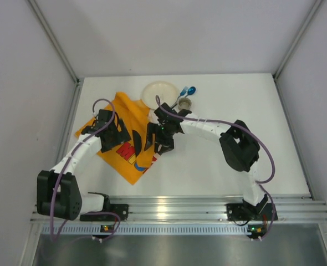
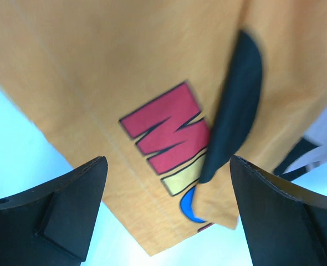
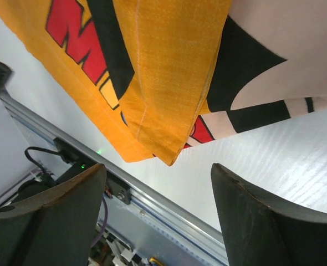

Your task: Set the dinner table for one person

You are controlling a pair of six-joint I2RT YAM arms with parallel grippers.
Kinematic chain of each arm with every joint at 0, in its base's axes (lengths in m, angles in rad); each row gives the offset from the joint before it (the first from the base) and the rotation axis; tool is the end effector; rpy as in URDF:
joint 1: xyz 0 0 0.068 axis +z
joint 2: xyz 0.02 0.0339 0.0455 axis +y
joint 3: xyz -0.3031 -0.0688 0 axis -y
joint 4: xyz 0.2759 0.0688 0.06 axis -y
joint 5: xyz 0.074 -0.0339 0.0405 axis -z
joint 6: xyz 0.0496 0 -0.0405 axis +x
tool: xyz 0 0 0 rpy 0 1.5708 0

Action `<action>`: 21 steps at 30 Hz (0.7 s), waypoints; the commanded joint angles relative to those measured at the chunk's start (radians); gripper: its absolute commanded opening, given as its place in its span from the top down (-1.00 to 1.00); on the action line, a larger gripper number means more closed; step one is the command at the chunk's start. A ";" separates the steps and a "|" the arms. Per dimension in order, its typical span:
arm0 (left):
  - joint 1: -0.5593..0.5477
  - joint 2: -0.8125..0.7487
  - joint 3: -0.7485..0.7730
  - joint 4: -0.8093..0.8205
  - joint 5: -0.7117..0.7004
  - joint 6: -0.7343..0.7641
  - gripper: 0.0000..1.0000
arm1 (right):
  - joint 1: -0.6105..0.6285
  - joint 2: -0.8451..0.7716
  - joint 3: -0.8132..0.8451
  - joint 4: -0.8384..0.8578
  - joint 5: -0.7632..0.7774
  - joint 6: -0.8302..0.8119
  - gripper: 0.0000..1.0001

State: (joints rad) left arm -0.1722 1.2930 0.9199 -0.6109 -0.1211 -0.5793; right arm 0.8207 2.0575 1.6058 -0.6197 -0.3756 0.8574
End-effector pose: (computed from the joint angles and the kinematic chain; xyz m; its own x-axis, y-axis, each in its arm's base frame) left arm 0.2807 -0.0427 0.2577 -0.7436 -0.4223 -0.5184 -0.3619 0.9061 -0.2189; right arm 0.3233 0.3736 0.2095 -0.9968 -0.0380 -0.0699 -0.0713 0.8166 0.5729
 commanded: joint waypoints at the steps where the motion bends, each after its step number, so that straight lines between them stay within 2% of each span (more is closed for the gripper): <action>1: 0.010 0.008 -0.088 0.000 0.063 -0.066 -0.94 | 0.055 0.046 0.052 -0.025 -0.013 0.063 -0.52; 6: 0.014 0.061 -0.133 0.008 0.107 -0.094 -0.92 | 0.078 0.099 0.054 -0.028 -0.017 0.101 -0.43; 14: 0.014 0.110 -0.197 0.063 0.150 -0.102 -0.90 | 0.103 0.174 0.151 -0.028 -0.032 0.118 -0.23; 21: 0.014 0.190 -0.246 0.131 0.172 -0.094 -0.76 | 0.107 0.201 0.192 -0.038 -0.072 0.127 -0.05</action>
State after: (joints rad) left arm -0.1619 1.4124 0.7345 -0.5777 0.0040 -0.6624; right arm 0.9024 2.2387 1.7454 -0.6556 -0.4068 0.9642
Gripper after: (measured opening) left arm 0.890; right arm 0.532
